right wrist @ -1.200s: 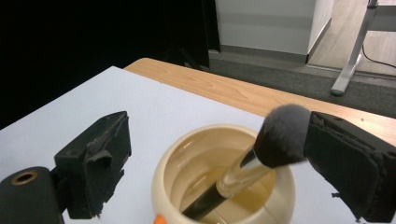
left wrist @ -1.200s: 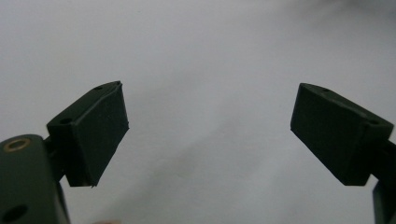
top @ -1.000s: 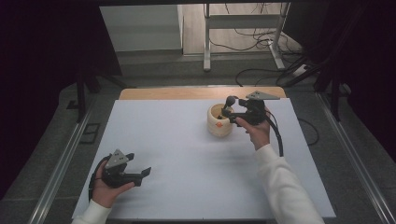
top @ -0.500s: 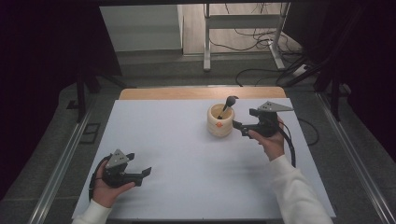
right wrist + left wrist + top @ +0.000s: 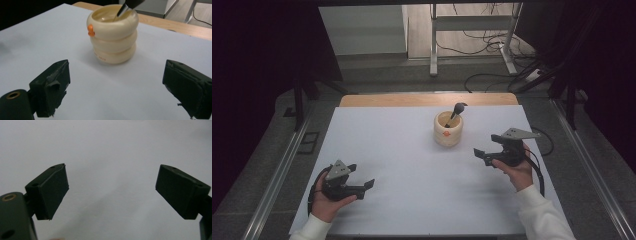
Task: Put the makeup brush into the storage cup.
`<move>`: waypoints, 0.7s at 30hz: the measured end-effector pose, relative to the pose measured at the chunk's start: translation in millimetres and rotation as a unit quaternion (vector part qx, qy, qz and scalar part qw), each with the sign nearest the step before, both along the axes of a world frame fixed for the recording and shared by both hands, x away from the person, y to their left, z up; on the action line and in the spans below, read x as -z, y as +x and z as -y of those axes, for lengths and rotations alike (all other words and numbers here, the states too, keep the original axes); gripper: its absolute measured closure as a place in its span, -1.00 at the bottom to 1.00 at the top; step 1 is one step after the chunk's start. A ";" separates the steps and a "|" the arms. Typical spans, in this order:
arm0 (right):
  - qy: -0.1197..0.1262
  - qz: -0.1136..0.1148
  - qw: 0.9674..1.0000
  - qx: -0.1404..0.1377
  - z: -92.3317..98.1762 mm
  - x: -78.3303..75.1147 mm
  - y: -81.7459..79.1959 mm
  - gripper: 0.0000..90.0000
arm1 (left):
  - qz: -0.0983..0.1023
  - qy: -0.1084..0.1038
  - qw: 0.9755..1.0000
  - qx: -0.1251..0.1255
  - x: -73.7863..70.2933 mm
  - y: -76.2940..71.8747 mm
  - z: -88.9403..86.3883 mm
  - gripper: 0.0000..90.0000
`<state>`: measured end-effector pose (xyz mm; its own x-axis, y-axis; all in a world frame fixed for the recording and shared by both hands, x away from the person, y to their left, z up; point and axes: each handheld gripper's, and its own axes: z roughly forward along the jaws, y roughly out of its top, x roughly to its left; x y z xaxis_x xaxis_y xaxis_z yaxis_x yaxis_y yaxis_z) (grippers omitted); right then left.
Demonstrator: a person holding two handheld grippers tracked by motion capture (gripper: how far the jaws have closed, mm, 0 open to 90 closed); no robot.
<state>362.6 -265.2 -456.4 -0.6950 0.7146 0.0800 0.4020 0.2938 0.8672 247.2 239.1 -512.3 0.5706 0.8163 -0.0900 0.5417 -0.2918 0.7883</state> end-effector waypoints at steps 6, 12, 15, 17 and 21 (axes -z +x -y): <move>-0.019 -0.008 1.000 -0.002 12.3 14.9 -23.6 -0.81 | 0.001 -0.002 1.000 0.000 0.0 -0.2 -0.6 -0.74; -0.036 -0.012 0.999 0.006 25.4 25.8 -42.0 -0.79 | 0.001 0.000 1.000 0.003 -0.2 0.2 0.9 -0.74; -0.047 -0.022 0.999 0.007 31.9 33.0 -51.6 -0.78 | 0.002 0.001 1.000 0.004 -0.3 0.2 1.0 -0.74; -0.053 -0.033 0.998 0.010 35.0 39.7 -56.4 -0.76 | 0.002 0.001 1.000 0.004 -0.3 0.3 0.9 -0.74; -0.072 -0.042 0.996 0.012 36.5 50.0 -62.9 -0.75 | 0.002 0.000 1.000 0.004 -0.1 1.1 0.6 -0.74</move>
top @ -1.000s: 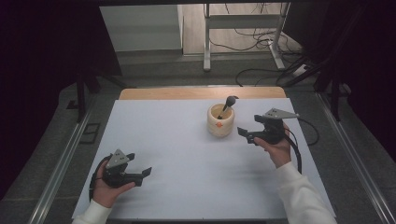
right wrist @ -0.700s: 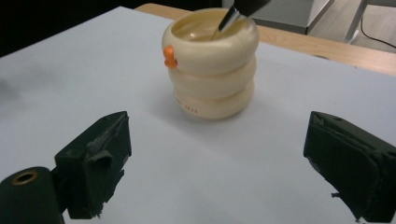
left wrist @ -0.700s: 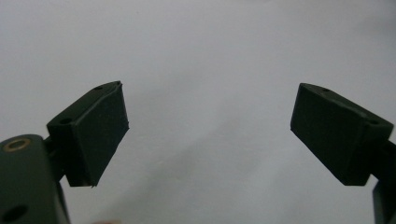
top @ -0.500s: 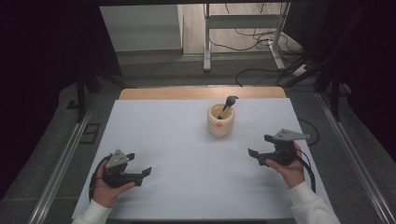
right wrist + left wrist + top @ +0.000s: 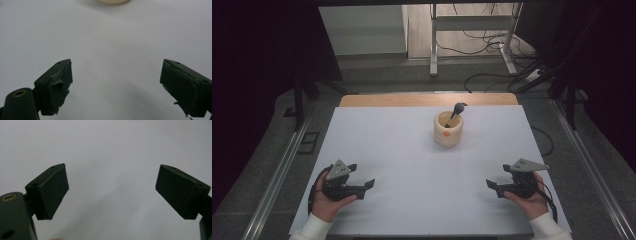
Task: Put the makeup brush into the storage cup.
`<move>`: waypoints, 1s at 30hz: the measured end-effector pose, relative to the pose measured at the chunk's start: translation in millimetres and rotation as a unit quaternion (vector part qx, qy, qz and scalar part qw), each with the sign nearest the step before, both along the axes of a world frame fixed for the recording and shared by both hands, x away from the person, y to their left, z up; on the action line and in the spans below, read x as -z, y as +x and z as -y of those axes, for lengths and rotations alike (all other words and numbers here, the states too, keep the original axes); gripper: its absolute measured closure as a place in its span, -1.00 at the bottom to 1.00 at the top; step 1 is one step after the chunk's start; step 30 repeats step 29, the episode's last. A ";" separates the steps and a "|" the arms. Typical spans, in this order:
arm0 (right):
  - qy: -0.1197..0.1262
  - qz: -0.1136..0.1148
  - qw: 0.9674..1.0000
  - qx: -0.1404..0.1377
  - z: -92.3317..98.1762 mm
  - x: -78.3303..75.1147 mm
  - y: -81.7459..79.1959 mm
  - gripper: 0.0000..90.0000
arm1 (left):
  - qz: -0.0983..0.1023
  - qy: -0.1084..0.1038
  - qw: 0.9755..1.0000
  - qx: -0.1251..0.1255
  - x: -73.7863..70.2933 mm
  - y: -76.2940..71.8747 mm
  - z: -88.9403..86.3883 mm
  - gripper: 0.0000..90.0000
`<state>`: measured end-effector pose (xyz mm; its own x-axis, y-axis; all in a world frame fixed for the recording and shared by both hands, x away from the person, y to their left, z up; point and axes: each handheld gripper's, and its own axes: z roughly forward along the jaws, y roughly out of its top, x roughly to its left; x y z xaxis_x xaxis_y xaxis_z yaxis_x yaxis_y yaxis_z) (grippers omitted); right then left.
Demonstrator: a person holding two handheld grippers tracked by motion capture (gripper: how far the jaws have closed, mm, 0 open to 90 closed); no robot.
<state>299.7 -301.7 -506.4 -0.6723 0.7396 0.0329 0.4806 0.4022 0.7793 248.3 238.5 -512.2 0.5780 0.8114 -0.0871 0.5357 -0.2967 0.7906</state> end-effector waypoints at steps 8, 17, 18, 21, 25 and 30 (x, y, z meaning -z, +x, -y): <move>-0.009 0.000 1.000 0.001 0.6 1.5 -2.0 -0.75 | -0.001 0.000 1.000 0.004 0.5 1.4 1.8 -0.74; 0.006 0.006 1.000 0.006 3.2 -1.2 -0.4 -0.74 | -0.004 0.001 1.000 0.007 1.5 1.9 3.4 -0.74; 0.007 0.008 1.000 0.006 3.2 -1.5 -0.6 -0.73 | -0.004 0.001 1.000 0.007 1.6 1.9 3.4 -0.74; 0.006 0.009 1.000 0.005 2.1 -1.7 -1.0 -0.73 | -0.006 0.001 1.000 0.008 2.0 2.0 3.5 -0.74; 0.007 0.011 1.000 0.003 1.1 -2.4 -1.2 -0.74 | -0.007 -0.001 1.000 0.007 2.8 2.1 3.1 -0.74; 0.022 0.010 1.000 0.002 0.9 -4.0 -1.1 -0.75 | -0.007 -0.001 1.000 0.008 3.0 1.8 3.2 -0.74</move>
